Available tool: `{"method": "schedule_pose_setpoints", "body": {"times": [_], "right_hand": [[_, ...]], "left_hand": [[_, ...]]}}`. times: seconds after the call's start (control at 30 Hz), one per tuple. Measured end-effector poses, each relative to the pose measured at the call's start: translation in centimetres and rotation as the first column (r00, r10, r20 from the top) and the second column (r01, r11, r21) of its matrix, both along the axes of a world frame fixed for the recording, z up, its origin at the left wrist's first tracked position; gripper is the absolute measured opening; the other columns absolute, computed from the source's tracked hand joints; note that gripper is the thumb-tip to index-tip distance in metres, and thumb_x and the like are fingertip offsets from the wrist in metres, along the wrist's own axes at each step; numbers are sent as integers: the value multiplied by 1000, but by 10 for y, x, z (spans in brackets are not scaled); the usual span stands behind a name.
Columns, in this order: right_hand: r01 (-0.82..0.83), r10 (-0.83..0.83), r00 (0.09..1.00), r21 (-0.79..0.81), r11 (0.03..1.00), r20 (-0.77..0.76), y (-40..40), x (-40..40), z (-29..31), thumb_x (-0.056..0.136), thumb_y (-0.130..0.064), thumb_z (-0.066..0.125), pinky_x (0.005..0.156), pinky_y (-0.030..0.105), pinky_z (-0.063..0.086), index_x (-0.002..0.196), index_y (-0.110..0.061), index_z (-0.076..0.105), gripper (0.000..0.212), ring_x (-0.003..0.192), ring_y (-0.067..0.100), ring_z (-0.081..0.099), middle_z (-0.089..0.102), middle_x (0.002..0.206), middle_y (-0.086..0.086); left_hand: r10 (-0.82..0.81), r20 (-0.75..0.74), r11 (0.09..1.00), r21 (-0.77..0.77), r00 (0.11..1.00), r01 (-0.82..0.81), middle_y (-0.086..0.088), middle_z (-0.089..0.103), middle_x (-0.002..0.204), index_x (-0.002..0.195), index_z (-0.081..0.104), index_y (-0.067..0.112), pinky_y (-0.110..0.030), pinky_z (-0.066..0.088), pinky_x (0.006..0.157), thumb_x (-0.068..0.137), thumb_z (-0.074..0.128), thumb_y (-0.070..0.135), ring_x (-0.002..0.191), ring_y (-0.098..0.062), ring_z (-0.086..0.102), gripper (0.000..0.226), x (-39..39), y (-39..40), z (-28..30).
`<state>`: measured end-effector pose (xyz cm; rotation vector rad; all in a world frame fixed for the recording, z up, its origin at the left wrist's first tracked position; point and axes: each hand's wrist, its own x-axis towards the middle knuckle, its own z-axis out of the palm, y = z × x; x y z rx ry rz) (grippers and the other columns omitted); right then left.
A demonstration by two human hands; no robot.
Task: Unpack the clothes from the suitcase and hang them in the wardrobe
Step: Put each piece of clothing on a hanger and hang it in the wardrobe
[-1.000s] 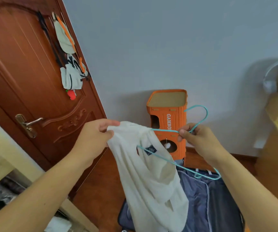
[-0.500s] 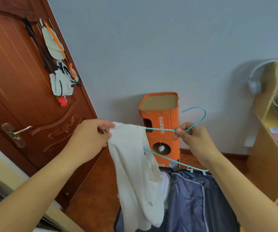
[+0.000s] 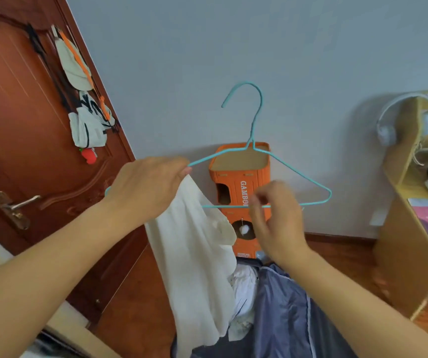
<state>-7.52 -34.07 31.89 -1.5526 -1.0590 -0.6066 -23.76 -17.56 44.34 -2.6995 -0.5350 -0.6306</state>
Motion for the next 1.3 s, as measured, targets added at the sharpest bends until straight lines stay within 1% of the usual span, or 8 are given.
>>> {"method": "schedule_pose_setpoints", "body": {"times": [0.13,0.27,0.4,0.57,0.73,0.97,1.1,1.3], "right_hand": [[-409,355,912,-502,762,-205,33,-16,-59,88,-27,64,99,32,39,124,-24,61,36,103,1,49,60,106,-19],[-408,401,895,-718,564,-194,37,-5,-81,90,-25,56,115,40,24,116,-20,59,27,83,-1,48,52,78,-17],[-195,351,928,-643,741,124,-8,35,-76,73,1,65,115,42,33,111,-20,65,44,116,15,55,66,116,-6],[-133,335,917,-623,771,218,-28,56,-57,78,1,71,88,38,57,120,-18,66,47,114,21,63,67,122,-1],[-180,234,972,-531,828,36,-29,40,-46,87,-8,54,72,41,55,110,-22,61,29,88,22,63,67,102,0],[-144,53,954,-294,945,-297,-17,19,-23,102,-29,52,59,30,43,152,-32,26,56,56,13,54,56,56,-9],[86,-127,989,-402,912,-76,-9,23,-15,103,-27,49,52,41,42,109,-13,63,21,56,37,50,61,62,10],[-4,-63,992,-522,853,-110,9,1,-21,105,-25,44,48,39,34,83,-24,40,23,54,29,42,45,57,-2]], "left_hand": [[-79,40,997,-17,996,80,8,44,69,98,55,24,-36,37,55,107,33,41,72,-32,58,29,-13,9,0],[-90,104,977,-185,990,109,6,66,86,110,62,27,-45,54,70,105,31,47,81,-25,63,38,-34,35,-2],[27,80,938,-348,996,3,7,67,132,136,62,33,-41,49,102,106,43,36,123,-20,62,36,-76,68,-28],[53,66,912,-409,996,-22,9,66,131,149,47,41,-37,48,99,108,42,25,121,-17,60,44,-94,64,-61],[-29,142,918,-388,989,82,14,52,107,135,62,20,-37,49,88,106,45,15,100,-16,57,34,-85,60,-62],[-127,179,910,-371,976,186,14,63,104,128,68,12,-14,44,91,102,48,29,97,0,57,37,-84,44,-58],[-118,252,880,-421,961,218,17,65,111,134,66,18,-1,36,93,100,62,18,102,16,55,34,-83,35,-56],[-169,290,923,-289,942,254,-5,76,110,137,63,17,-37,53,87,97,55,31,97,-21,70,43,-63,21,-48]]}}
